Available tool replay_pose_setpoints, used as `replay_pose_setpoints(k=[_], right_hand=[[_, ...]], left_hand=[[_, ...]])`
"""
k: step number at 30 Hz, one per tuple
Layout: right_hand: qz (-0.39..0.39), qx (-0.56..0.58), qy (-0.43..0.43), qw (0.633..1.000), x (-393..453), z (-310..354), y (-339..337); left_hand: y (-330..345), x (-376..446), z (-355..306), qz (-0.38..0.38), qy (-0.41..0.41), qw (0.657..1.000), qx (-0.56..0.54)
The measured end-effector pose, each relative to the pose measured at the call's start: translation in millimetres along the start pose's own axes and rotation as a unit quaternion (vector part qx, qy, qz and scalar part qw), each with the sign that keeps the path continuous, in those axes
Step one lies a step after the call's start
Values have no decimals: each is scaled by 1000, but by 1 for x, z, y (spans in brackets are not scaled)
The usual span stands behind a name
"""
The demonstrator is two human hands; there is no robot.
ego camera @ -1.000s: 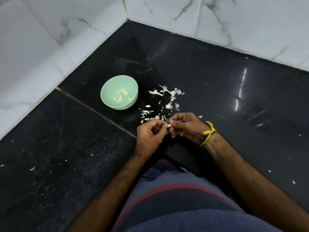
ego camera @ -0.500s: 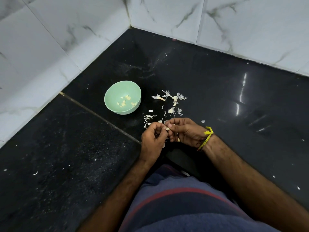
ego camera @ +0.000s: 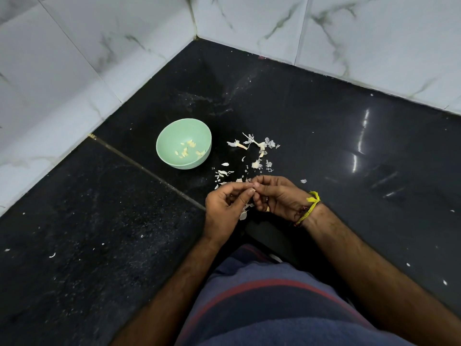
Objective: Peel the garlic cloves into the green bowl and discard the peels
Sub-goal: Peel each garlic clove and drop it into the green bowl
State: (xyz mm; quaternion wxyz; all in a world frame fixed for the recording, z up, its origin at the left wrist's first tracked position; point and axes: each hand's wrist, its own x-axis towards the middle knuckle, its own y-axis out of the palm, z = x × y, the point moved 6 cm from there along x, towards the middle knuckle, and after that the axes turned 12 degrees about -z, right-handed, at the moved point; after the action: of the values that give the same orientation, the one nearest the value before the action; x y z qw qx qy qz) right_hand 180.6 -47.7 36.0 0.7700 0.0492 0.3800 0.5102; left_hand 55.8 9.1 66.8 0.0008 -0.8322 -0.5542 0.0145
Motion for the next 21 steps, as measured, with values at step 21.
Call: replay_pose_setpoints(k=[21], right_hand=[[-122, -374, -321, 862, 1, 28, 12]], left_hand=[[-18, 10, 9, -72, -57, 995, -47]])
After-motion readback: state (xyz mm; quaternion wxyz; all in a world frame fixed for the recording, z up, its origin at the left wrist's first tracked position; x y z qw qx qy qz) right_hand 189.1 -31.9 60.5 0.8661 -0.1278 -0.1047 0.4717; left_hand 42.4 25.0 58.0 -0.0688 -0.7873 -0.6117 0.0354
